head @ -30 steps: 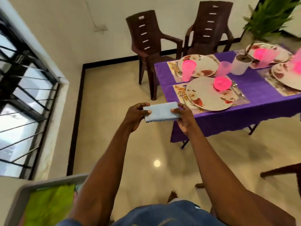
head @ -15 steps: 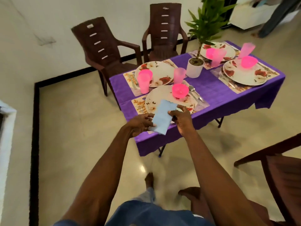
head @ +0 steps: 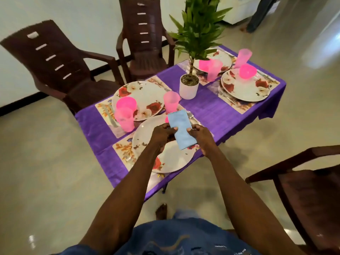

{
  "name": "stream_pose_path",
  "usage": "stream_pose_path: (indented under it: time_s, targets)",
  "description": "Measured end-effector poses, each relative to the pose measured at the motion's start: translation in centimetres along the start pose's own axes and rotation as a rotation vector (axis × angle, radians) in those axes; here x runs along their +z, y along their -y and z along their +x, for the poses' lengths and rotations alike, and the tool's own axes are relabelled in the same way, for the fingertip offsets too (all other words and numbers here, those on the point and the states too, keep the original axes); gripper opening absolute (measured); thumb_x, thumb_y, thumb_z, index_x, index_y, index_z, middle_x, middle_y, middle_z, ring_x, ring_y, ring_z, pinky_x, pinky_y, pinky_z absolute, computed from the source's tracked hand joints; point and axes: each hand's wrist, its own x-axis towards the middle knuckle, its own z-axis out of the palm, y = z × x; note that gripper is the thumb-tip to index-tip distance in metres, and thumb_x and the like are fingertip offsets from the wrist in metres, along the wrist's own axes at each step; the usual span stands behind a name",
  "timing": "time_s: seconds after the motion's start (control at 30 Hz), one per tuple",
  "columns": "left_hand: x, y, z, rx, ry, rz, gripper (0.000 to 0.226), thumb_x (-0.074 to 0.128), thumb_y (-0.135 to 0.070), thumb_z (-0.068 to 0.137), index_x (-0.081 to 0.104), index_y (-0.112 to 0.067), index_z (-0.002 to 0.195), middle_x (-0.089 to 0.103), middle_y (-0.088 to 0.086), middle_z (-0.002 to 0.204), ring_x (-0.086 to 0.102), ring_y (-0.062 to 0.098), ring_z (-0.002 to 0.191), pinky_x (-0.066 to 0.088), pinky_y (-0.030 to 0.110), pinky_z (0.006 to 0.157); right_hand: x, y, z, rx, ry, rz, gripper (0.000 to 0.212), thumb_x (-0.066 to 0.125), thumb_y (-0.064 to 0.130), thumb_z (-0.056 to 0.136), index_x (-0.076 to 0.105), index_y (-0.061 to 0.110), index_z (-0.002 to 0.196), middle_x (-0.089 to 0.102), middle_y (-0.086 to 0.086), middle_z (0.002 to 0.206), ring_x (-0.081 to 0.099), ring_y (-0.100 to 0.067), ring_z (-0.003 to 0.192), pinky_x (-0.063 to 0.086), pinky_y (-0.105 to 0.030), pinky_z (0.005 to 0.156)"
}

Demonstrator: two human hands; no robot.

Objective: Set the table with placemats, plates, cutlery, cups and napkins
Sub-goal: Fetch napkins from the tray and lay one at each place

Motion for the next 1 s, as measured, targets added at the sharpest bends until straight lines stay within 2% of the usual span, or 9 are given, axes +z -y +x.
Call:
stream_pose_path:
  time_s: [0.07, 0.23, 0.37, 0.47, 0.63, 0.7, 0.8, 0.87, 1.0]
  targets:
    - [1.9, -0.3, 1.9, 0.018, -0.006, -0.002, 0.026, 0.067, 0.003, 0.085, 0.067, 0.003, 0.112, 0.071, 0.02, 0.105, 0.07, 0.032, 0.089, 0.06, 0.035, 0.074, -1.0, 0.6, 1.5, -0.041, -0.096, -0.018, 0.027, 0.069, 0.029, 0.086, 0.07, 0.01, 0.105, 0.073, -0.011, 0.101, 0.07, -0.027, 0.09, 0.058, -0.039, 0.076]
    - [6.1, 0.1, 6.7, 0.089, -0.064, 0.015, 0.028, 0.068, 0.003, 0.084, 0.065, 0.007, 0.111, 0.07, 0.023, 0.105, 0.07, 0.034, 0.087, 0.06, 0.041, 0.078, -4.0, 1.5, 6.2, -0.11, -0.211, -0.109, 0.021, 0.06, 0.023, 0.096, 0.066, 0.009, 0.11, 0.069, -0.006, 0.098, 0.067, -0.018, 0.084, 0.055, -0.024, 0.061]
    - [9.5, 0.3, 10.8, 0.11, -0.279, -0.007, 0.033, 0.072, 0.005, 0.079, 0.056, -0.004, 0.107, 0.068, 0.014, 0.094, 0.067, 0.026, 0.08, 0.06, 0.037, 0.069, -6.7, 2.4, 12.2, -0.095, -0.135, -0.159, 0.017, 0.051, 0.005, 0.096, 0.064, 0.006, 0.106, 0.064, -0.002, 0.09, 0.059, -0.006, 0.071, 0.044, -0.009, 0.051]
    - [12.0, 1.1, 14.3, 0.143, -0.384, 0.046, 0.046, 0.074, 0.007, 0.072, 0.047, -0.009, 0.105, 0.061, 0.011, 0.085, 0.061, 0.023, 0.076, 0.056, 0.042, 0.07, -9.1, 2.8, 16.5, -0.088, -0.066, -0.159, 0.021, 0.053, -0.002, 0.093, 0.061, -0.002, 0.112, 0.064, -0.01, 0.096, 0.061, -0.017, 0.077, 0.048, -0.014, 0.054]
    - [15.9, 4.2, 19.0, 0.048, -0.551, 0.194, 0.022, 0.068, -0.015, 0.054, 0.063, -0.023, 0.073, 0.066, -0.001, 0.075, 0.06, 0.016, 0.069, 0.053, 0.039, 0.073, -13.2, 3.4, 22.1, 0.074, 0.079, -0.188, 0.035, 0.061, -0.001, 0.086, 0.053, 0.008, 0.119, 0.062, -0.015, 0.107, 0.061, -0.026, 0.087, 0.051, -0.033, 0.065]
    - [17.4, 4.2, 19.2, 0.014, -0.607, 0.21, 0.019, 0.068, -0.014, 0.057, 0.067, -0.022, 0.074, 0.067, 0.002, 0.076, 0.057, 0.008, 0.059, 0.05, 0.031, 0.064, -14.1, 3.4, 23.9, 0.091, 0.13, -0.285, 0.036, 0.064, -0.001, 0.081, 0.051, 0.013, 0.112, 0.061, -0.012, 0.1, 0.06, -0.026, 0.084, 0.05, -0.036, 0.069]
    - [18.3, 4.3, 20.0, -0.014, -0.671, 0.224, 0.022, 0.071, 0.004, 0.071, 0.07, -0.012, 0.085, 0.065, 0.008, 0.079, 0.049, 0.003, 0.047, 0.04, 0.02, 0.048, -14.5, 3.5, 25.6, -0.002, 0.225, -0.405, 0.027, 0.064, -0.007, 0.076, 0.052, 0.012, 0.093, 0.057, -0.007, 0.085, 0.054, -0.022, 0.075, 0.042, -0.03, 0.061]
    - [18.5, 4.6, 20.7, -0.029, -0.708, 0.272, 0.024, 0.07, 0.008, 0.073, 0.071, -0.008, 0.092, 0.065, 0.009, 0.082, 0.052, 0.01, 0.053, 0.041, 0.022, 0.049, -14.6, 3.3, 26.6, -0.06, 0.294, -0.473, 0.02, 0.06, -0.01, 0.077, 0.058, 0.01, 0.083, 0.06, -0.007, 0.081, 0.054, -0.022, 0.075, 0.04, -0.029, 0.062]
    - [18.4, 5.0, 22.4, -0.023, -0.742, 0.422, 0.03, 0.069, 0.009, 0.072, 0.071, -0.003, 0.1, 0.068, 0.012, 0.105, 0.063, 0.024, 0.089, 0.049, 0.032, 0.08, -14.3, 2.9, 28.7, -0.08, 0.349, -0.526, 0.023, 0.057, -0.009, 0.077, 0.064, 0.013, 0.082, 0.064, -0.004, 0.086, 0.057, -0.019, 0.078, 0.04, -0.026, 0.063]
